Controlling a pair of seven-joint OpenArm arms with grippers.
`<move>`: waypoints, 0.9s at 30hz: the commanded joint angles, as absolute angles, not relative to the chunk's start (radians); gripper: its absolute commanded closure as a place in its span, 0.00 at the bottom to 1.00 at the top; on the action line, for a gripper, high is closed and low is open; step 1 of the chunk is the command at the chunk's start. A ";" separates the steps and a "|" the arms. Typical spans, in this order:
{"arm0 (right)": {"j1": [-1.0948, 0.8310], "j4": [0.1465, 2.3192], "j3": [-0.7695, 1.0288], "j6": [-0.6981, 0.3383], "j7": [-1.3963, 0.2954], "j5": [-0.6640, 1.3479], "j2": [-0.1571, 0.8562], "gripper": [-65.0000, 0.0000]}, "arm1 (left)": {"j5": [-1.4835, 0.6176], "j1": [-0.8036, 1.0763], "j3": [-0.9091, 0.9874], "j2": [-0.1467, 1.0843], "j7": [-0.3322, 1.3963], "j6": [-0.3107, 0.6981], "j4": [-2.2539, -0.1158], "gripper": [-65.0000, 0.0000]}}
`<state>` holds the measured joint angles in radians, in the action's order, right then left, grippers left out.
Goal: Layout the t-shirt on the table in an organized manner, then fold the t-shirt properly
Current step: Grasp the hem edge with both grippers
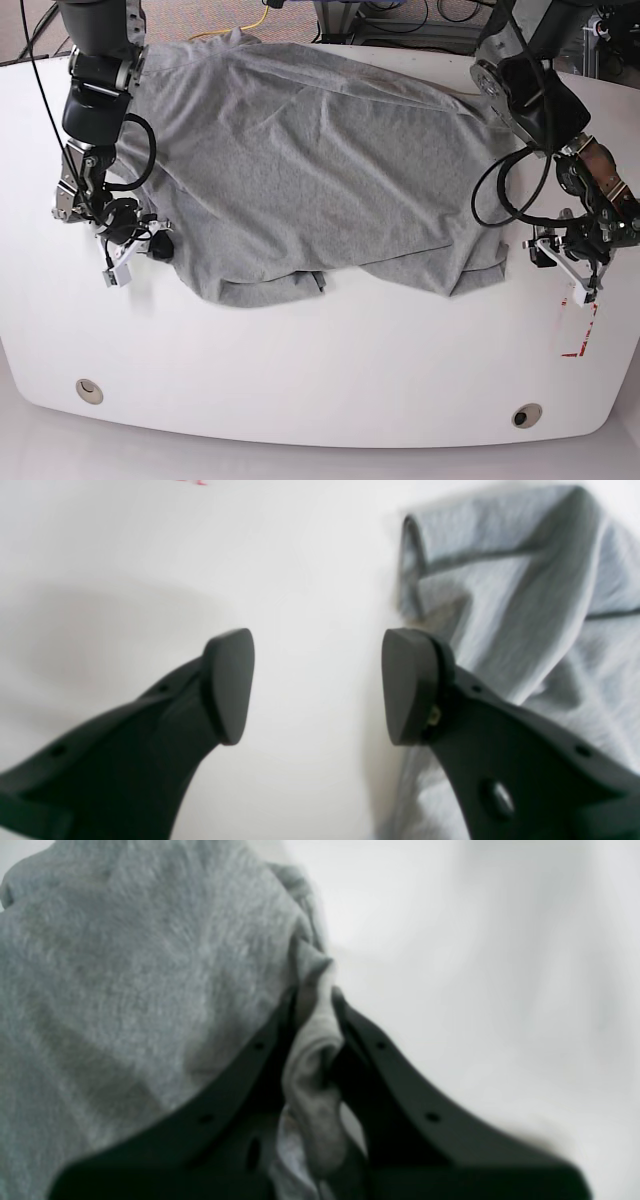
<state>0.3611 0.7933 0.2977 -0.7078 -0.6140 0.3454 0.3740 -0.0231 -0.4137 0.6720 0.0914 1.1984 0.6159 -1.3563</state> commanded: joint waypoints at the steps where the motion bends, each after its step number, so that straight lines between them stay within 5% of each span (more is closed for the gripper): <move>1: 0.348 0.792 0.294 -0.698 -0.688 0.297 0.377 1.00 | -0.047 -0.453 0.667 0.093 1.132 0.618 -1.314 0.42; 27: 0.312 0.792 0.289 -0.698 -0.688 0.407 0.383 1.00 | -0.050 -0.484 0.588 0.122 0.921 0.562 -1.007 0.42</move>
